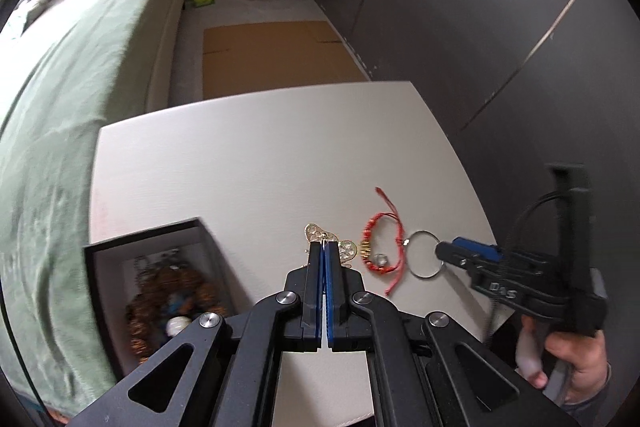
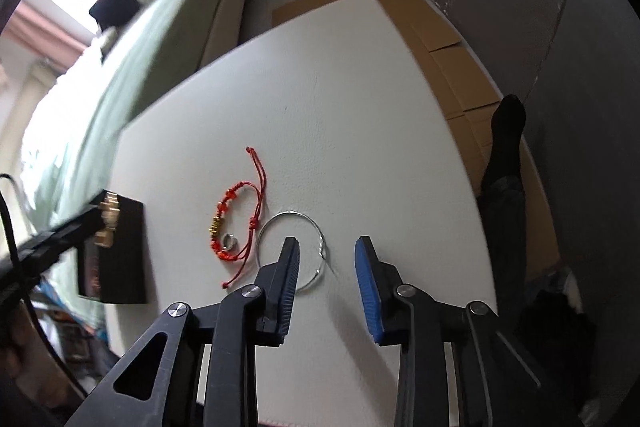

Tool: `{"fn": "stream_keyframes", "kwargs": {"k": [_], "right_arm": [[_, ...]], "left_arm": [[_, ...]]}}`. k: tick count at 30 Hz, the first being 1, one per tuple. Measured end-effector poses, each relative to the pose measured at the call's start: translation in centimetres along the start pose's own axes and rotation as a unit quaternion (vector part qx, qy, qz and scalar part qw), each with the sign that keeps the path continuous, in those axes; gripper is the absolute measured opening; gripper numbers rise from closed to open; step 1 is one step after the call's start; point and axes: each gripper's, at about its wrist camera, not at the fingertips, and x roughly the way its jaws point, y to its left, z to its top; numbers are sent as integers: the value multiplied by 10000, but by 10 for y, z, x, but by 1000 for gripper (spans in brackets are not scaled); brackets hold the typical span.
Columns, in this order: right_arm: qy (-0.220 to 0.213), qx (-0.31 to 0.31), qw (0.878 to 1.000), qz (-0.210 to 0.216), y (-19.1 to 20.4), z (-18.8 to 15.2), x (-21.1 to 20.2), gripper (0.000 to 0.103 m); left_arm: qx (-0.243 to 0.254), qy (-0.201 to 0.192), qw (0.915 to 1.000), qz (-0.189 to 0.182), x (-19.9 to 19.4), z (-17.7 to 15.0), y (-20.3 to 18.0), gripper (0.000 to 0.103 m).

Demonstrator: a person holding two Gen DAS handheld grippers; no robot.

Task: Organize jewelry
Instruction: 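Drop the gold charm into the box with the left gripper while the right grasps the silver hoop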

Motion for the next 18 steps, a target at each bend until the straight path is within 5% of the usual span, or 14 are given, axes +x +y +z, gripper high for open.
{"fn": "stream_keyframes", "kwargs": {"k": [10, 18], "right_arm": [[145, -601, 9934, -964, 24, 4, 9, 5], [-32, -557, 9959, -713, 33, -1, -6, 4]], "left_arm": [[-303, -257, 9992, -51, -35, -12, 38, 0], [-649, -260, 9975, -137, -48, -22, 74, 0]]}}
